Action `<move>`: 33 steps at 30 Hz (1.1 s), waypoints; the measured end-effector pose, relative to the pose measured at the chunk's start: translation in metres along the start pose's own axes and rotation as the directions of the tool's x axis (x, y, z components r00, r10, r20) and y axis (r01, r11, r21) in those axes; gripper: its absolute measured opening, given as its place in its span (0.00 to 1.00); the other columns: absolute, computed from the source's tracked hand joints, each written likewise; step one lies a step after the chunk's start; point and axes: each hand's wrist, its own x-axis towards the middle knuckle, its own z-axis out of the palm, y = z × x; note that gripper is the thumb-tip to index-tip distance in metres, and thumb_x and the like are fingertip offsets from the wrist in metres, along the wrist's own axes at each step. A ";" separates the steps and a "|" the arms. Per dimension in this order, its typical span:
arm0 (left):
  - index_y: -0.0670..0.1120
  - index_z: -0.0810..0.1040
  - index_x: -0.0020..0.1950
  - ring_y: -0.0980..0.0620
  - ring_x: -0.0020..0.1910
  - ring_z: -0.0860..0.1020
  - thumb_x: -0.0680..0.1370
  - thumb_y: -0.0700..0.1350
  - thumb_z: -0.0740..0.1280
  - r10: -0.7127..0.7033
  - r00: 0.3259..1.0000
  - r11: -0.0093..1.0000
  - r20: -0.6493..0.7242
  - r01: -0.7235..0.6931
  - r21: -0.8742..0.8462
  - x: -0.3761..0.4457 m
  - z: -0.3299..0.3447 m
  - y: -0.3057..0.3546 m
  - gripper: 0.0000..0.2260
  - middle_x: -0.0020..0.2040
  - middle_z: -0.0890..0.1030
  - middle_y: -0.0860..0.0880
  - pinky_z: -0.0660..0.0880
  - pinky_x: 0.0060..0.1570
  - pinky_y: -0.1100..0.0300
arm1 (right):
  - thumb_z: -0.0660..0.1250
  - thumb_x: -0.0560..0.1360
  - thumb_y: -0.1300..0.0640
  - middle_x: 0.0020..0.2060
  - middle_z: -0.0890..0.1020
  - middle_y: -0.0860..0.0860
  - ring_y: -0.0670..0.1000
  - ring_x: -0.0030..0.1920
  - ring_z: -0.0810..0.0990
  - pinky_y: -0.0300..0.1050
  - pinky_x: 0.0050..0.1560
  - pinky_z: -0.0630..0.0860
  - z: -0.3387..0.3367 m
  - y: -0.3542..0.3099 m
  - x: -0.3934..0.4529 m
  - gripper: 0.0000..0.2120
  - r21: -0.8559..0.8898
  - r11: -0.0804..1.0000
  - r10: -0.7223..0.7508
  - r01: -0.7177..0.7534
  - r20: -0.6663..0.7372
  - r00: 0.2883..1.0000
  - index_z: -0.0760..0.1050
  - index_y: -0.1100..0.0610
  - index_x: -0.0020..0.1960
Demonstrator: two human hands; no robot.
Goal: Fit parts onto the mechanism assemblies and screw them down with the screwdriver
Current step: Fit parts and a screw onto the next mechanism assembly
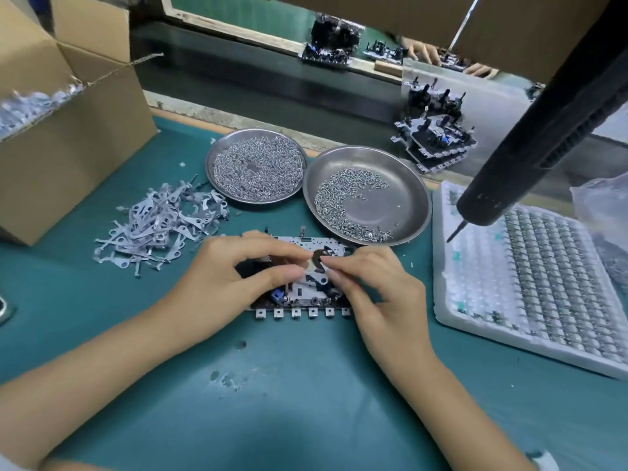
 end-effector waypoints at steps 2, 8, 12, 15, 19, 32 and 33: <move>0.53 0.85 0.46 0.55 0.41 0.82 0.67 0.52 0.71 -0.009 1.000 0.999 -0.019 0.010 0.049 -0.001 0.000 0.003 0.10 0.42 0.84 0.54 0.75 0.47 0.66 | 0.69 0.73 0.65 0.38 0.83 0.51 0.49 0.43 0.75 0.34 0.48 0.71 0.002 0.000 -0.001 0.08 -0.016 1.000 0.003 -0.003 0.003 1.000 0.83 0.60 0.50; 0.54 0.85 0.43 0.58 0.36 0.80 0.67 0.43 0.76 -0.066 0.998 0.986 0.001 0.066 0.153 -0.001 -0.005 0.005 0.08 0.37 0.84 0.57 0.72 0.41 0.73 | 0.71 0.72 0.65 0.40 0.84 0.49 0.50 0.43 0.77 0.39 0.49 0.74 0.001 -0.001 -0.003 0.07 -0.016 1.000 -0.003 0.003 0.043 0.999 0.83 0.60 0.49; 0.54 0.84 0.42 0.58 0.36 0.79 0.67 0.41 0.77 -0.110 0.994 0.971 0.019 0.103 0.217 -0.001 -0.006 0.006 0.09 0.36 0.83 0.59 0.72 0.41 0.73 | 0.70 0.73 0.65 0.39 0.84 0.51 0.50 0.41 0.79 0.49 0.47 0.74 0.000 -0.001 -0.005 0.07 -0.023 0.999 -0.037 0.038 0.053 0.998 0.83 0.60 0.50; 0.53 0.84 0.41 0.58 0.36 0.79 0.67 0.41 0.77 -0.142 0.990 0.972 0.017 0.136 0.190 -0.002 -0.006 0.007 0.09 0.35 0.84 0.58 0.74 0.41 0.72 | 0.69 0.73 0.65 0.37 0.82 0.50 0.50 0.40 0.78 0.49 0.47 0.74 0.000 -0.001 -0.006 0.07 -0.054 0.993 -0.095 0.101 0.095 0.991 0.83 0.62 0.50; 0.53 0.84 0.41 0.56 0.35 0.81 0.67 0.39 0.77 -0.169 0.985 0.975 0.011 0.166 0.146 -0.002 -0.005 0.007 0.09 0.34 0.84 0.56 0.75 0.39 0.72 | 0.69 0.73 0.65 0.37 0.83 0.49 0.52 0.42 0.78 0.49 0.47 0.75 -0.001 0.000 -0.007 0.07 -0.134 0.978 -0.145 0.159 0.113 0.983 0.83 0.61 0.49; 0.53 0.83 0.45 0.51 0.34 0.81 0.67 0.40 0.77 -0.216 0.976 0.970 0.010 0.213 0.119 -0.003 -0.003 0.009 0.11 0.35 0.84 0.55 0.76 0.40 0.70 | 0.71 0.72 0.64 0.43 0.81 0.55 0.51 0.44 0.78 0.36 0.51 0.73 0.001 0.000 -0.011 0.06 -0.201 0.962 -0.160 0.187 0.143 0.977 0.82 0.64 0.48; 0.54 0.83 0.45 0.52 0.33 0.80 0.67 0.40 0.77 -0.214 0.977 0.971 0.010 0.211 0.116 -0.003 -0.003 0.009 0.11 0.35 0.84 0.55 0.75 0.40 0.71 | 0.71 0.72 0.63 0.43 0.80 0.55 0.51 0.44 0.77 0.36 0.50 0.73 0.001 -0.001 -0.012 0.05 -0.220 0.960 -0.145 0.172 0.134 0.980 0.82 0.64 0.47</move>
